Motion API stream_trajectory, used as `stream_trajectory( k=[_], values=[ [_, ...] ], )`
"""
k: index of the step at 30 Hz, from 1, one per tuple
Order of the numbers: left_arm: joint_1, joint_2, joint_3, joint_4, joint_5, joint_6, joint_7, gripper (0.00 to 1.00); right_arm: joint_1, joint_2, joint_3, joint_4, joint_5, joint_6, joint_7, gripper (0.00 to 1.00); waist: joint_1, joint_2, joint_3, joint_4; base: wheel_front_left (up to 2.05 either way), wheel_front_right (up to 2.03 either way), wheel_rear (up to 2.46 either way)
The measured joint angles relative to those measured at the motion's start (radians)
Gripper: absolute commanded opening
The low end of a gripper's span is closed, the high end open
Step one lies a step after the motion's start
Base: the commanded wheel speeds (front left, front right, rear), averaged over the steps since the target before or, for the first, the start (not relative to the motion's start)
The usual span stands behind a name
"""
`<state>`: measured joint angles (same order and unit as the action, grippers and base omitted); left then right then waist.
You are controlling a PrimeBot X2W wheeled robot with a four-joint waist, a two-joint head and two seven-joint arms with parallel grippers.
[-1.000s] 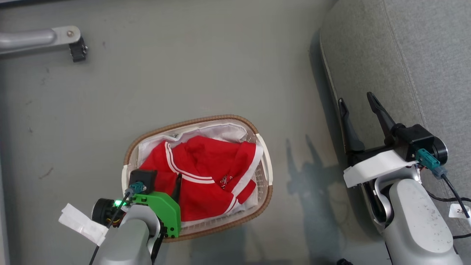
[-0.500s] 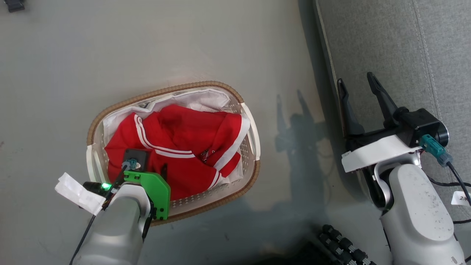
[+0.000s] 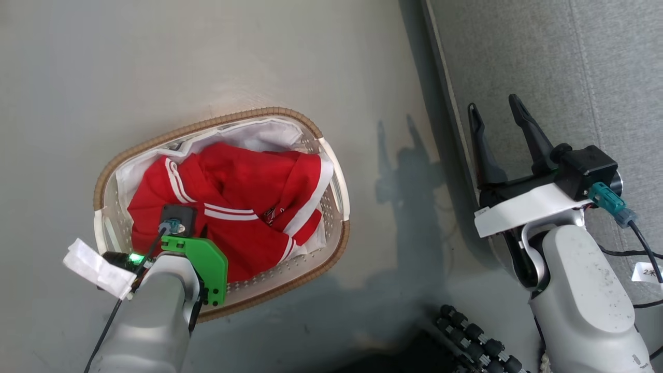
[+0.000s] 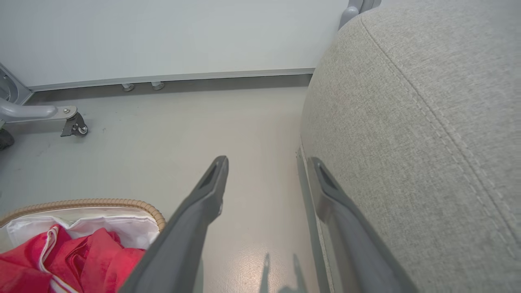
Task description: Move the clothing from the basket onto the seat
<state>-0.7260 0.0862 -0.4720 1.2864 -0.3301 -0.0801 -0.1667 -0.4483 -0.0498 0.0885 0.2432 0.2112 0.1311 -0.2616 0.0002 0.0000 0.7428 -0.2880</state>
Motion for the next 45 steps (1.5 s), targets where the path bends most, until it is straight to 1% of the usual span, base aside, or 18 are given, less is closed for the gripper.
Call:
stream_trajectory(
  k=[8,15,24,29,33,37,43,45],
  values=[
    [0.061,-0.019,-0.019,-0.007,-0.016,-0.026,-0.075,0.0,0.024,0.0,0.016,0.032,0.009,0.0,0.0,1.0,0.0,0.0,-0.098,0.009,0.0,0.0,0.0],
    [0.135,-0.032,-0.027,-0.072,-0.043,-0.036,-0.094,0.0,0.083,0.001,0.017,0.059,0.005,0.0,0.0,1.0,-0.0001,0.0,-0.216,0.033,0.0,0.0,0.0],
    [0.261,-0.035,-0.004,-0.341,-0.03,-0.038,-0.097,0.0,0.172,0.001,0.01,0.099,0.001,0.0,0.0,1.0,-0.0002,0.0,-0.376,0.081,0.0,0.0,0.0],
    [0.305,-0.035,0.011,-0.47,-0.012,-0.039,-0.097,0.0,0.222,0.001,0.016,0.117,0.001,0.0,0.0,1.0,-0.0002,0.0,-0.462,0.11,0.0,0.0,0.0],
    [0.328,-0.036,0.003,-0.578,-0.009,-0.043,-0.097,0.0,0.26,0.001,0.026,0.131,0.016,0.0,0.0,1.0,-0.0002,0.0,-0.53,0.132,0.0,0.0,0.0],
    [0.341,-0.036,-0.018,-0.669,-0.007,-0.044,-0.097,0.0,0.296,0.0,0.056,0.152,0.044,0.0,0.0,1.0,-0.0003,0.0,-0.596,0.15,0.0,0.0,0.0],
    [0.348,-0.036,-0.025,-0.782,-0.002,-0.047,-0.097,0.0,0.337,0.001,0.093,0.171,0.046,0.0,0.0,1.0,-0.0003,0.0,-0.679,0.172,0.0,0.0,0.0],
    [0.348,-0.036,-0.026,-0.817,-0.002,-0.047,-0.097,0.0,0.342,-0.004,0.131,0.175,0.046,0.0,0.0,1.0,-0.0003,0.0,-0.702,0.181,0.0,0.0,0.0]
  ],
)
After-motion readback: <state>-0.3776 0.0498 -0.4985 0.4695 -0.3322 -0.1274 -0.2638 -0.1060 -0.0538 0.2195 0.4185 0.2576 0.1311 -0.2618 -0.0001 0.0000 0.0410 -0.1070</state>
